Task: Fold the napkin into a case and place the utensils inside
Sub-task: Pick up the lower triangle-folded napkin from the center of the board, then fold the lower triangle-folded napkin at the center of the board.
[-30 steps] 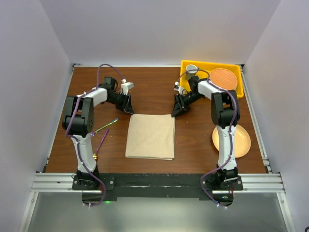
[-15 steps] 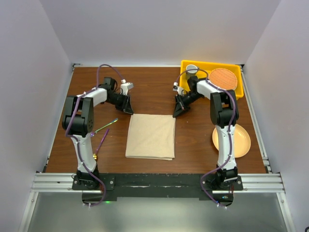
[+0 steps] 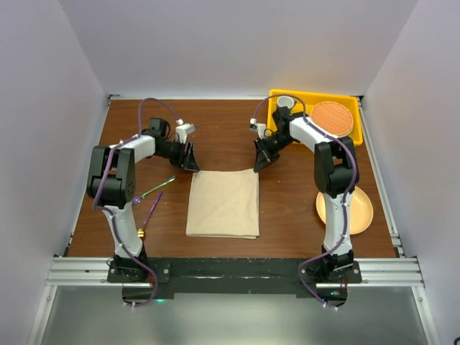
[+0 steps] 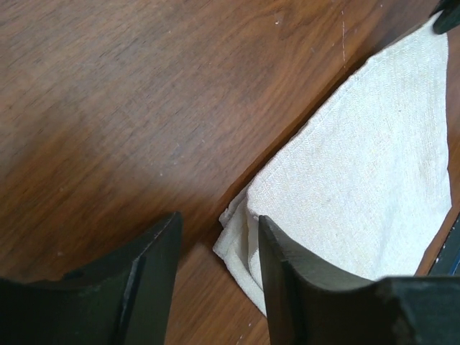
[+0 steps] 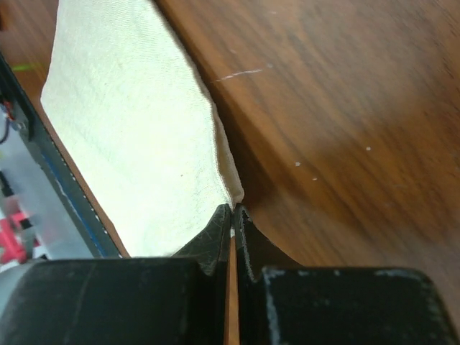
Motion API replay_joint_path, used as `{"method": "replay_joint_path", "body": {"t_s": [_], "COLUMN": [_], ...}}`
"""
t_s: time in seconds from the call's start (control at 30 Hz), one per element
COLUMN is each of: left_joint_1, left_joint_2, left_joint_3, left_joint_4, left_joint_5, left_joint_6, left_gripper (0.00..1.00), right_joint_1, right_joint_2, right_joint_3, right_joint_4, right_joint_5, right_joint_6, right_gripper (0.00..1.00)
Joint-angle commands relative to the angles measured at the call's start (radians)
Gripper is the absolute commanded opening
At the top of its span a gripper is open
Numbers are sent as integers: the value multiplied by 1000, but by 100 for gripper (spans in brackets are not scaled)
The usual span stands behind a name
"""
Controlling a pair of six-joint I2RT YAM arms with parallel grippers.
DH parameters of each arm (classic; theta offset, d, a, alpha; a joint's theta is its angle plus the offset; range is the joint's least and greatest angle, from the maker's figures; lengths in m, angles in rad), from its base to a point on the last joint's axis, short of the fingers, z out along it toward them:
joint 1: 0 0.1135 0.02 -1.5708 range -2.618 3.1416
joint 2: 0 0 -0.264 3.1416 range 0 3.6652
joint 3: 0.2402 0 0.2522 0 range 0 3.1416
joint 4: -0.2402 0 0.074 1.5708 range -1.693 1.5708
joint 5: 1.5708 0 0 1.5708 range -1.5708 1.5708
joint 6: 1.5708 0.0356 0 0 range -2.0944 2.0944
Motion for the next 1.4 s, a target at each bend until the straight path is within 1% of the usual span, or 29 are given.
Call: {"method": "replay_joint_path", "body": {"t_s": [0.0, 0.13, 0.2, 0.33, 0.57, 0.6, 0.63, 0.87, 0.97, 1.03, 1.07, 1.1, 1.17, 1.37], "left_joint_1": [35, 62, 74, 88, 94, 117, 119, 127, 127, 128, 128, 128, 128, 128], "left_joint_2": [-92, -147, -182, -242, -353, -362, -373, -469, -511, -540, -549, -560, -587, -673], "left_joint_3": [-44, -81, -98, -136, -234, -242, -253, -326, -355, -383, -389, -398, -418, -451], "left_joint_4": [98, 176, 190, 218, 241, 244, 250, 261, 259, 264, 265, 265, 262, 189], "left_joint_5": [-17, -37, -59, -80, -102, -106, -111, -144, -158, -167, -169, -174, -180, -171], "left_joint_6": [-39, -107, -121, -147, -161, -161, -191, -213, -217, -224, -228, -233, -236, -184], "left_gripper": [56, 60, 63, 66, 66, 66, 66, 66, 67, 67, 67, 67, 67, 67], "right_joint_1": [40, 97, 119, 177, 253, 263, 284, 361, 385, 410, 421, 439, 458, 513], "right_joint_2": [-117, -176, -193, -232, -309, -322, -328, -416, -473, -528, -548, -568, -624, -793], "right_joint_3": [-12, -34, -46, -89, -177, -189, -212, -321, -385, -459, -489, -553, -609, -802], "right_joint_4": [34, 43, 58, 89, 124, 140, 147, 204, 213, 239, 276, 296, 337, 411], "right_joint_5": [37, 93, 116, 182, 271, 290, 294, 333, 334, 339, 345, 353, 362, 356], "right_joint_6": [-70, -122, -136, -181, -270, -275, -286, -366, -433, -487, -505, -542, -576, -706], "right_gripper": [0, 0, 0, 0, 0, 0, 0, 0, 0, 0, 0, 0, 0, 0]}}
